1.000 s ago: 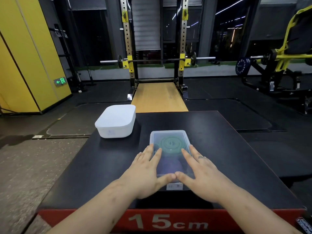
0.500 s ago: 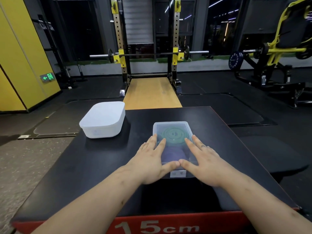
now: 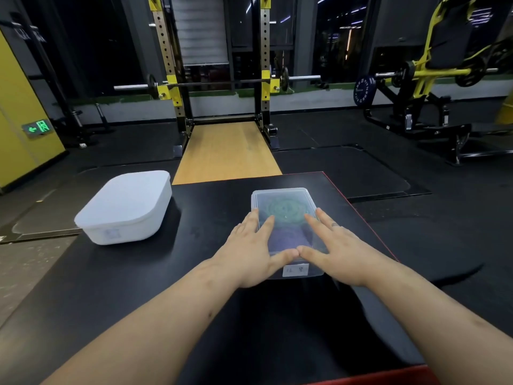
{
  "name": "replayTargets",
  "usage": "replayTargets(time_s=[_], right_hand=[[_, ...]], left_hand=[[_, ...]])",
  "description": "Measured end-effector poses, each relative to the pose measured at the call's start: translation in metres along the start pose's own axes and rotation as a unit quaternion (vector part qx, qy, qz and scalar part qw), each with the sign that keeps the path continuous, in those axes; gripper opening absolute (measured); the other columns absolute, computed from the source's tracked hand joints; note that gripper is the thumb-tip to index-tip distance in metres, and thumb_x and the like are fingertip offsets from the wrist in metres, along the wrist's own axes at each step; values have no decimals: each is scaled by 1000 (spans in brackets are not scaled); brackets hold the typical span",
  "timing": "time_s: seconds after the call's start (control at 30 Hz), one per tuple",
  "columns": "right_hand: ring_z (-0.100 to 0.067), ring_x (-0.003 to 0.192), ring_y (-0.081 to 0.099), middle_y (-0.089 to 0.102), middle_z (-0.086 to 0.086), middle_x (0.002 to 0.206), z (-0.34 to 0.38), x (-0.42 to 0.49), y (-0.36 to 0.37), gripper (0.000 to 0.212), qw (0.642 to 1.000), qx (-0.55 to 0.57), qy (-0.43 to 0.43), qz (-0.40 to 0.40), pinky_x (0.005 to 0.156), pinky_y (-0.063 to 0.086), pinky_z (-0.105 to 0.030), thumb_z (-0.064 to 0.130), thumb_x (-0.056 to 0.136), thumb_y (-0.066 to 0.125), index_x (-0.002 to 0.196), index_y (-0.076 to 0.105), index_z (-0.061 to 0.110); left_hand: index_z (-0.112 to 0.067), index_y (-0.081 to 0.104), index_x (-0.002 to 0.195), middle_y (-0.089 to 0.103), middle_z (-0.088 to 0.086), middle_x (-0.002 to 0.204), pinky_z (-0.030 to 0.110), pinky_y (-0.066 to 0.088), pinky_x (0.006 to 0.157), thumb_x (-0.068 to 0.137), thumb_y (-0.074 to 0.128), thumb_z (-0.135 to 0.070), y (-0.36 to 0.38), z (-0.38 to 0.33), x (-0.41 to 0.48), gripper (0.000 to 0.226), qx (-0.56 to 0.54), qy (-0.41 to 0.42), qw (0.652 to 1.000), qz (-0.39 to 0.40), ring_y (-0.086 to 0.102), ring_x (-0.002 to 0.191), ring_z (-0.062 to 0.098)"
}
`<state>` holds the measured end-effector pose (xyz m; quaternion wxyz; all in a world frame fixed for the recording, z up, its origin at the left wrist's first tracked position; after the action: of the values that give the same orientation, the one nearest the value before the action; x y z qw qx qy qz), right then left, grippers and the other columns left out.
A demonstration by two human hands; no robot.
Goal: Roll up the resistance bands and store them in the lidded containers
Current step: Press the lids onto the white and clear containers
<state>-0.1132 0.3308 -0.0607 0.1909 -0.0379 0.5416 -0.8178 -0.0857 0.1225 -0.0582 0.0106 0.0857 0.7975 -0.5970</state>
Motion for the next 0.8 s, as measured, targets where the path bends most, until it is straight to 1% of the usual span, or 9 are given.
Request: replayTargets(time_s=[0.1,0.27,0.37,0.43,0.53,0.63,0.73,0.8], right_hand=[[-22,161,3,-17,22,169,-15,15,-5,90,1000,14,9,-2,129,13,-47,83,88,37,162,-1,50],[-24,160,7,-16,25,169,-36,39,-14,91,1000,15,12,-10,128,16,-50,87,84,37,160,-1,53],[-22,161,6,-16,27,168,-51,56,-20,100,1000,16,9,-14,128,17,-52,95,74,31,159,-1,55],[-21,161,6,-15,26,169,-58,67,-24,103,1000,18,11,-15,128,17,-52,97,70,30,160,0,55],[-19,161,4,-13,24,170,-67,84,-30,104,999,25,10,-18,129,14,-49,96,70,33,160,2,54],[-16,161,3,-11,22,171,-75,99,-35,98,999,26,7,-18,130,12,-45,92,76,37,161,4,53],[-17,160,7,-10,25,170,-83,113,-40,100,999,29,12,-22,128,16,-49,95,73,37,159,5,56],[-18,160,9,-10,26,170,-86,120,-44,99,999,32,10,-23,128,17,-49,94,74,38,159,6,56]], left_hand=[[-28,-3,163,-19,2,169,36,-1,124,87,31,-85,-1,-7,16,100,-5,2,1000,2,-15,156,17],[-29,-3,162,-19,2,169,38,0,125,87,30,-86,-4,-16,46,100,-2,2,1000,6,-13,156,18],[-29,-3,162,-18,3,169,39,1,125,86,29,-86,-5,-20,64,100,-1,4,1000,5,-11,157,20],[-28,-3,162,-18,3,169,39,1,125,87,29,-86,-6,-23,75,100,-4,6,1000,6,-12,156,20],[-26,-2,163,-18,4,169,40,1,125,86,29,-86,-8,-27,92,102,-6,5,1000,7,-12,157,20],[-26,-1,163,-17,4,169,42,2,126,85,27,-88,-7,-29,110,103,-2,2,1000,6,-10,157,21],[-26,-1,163,-16,5,170,43,3,126,84,26,-89,-6,-30,129,104,1,1,1000,1,-9,157,22],[-25,0,163,-15,5,170,43,4,127,84,27,-89,-5,-30,139,105,1,1,1000,-4,-8,157,22]])
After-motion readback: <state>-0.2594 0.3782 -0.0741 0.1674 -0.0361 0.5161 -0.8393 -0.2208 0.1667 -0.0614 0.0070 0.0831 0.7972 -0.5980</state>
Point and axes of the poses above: each hand's wrist, its own x-axis towards the middle knuckle, its own y-axis out of the palm, z = x × y, the point moved 1 cm from there along x, towards the middle knuckle
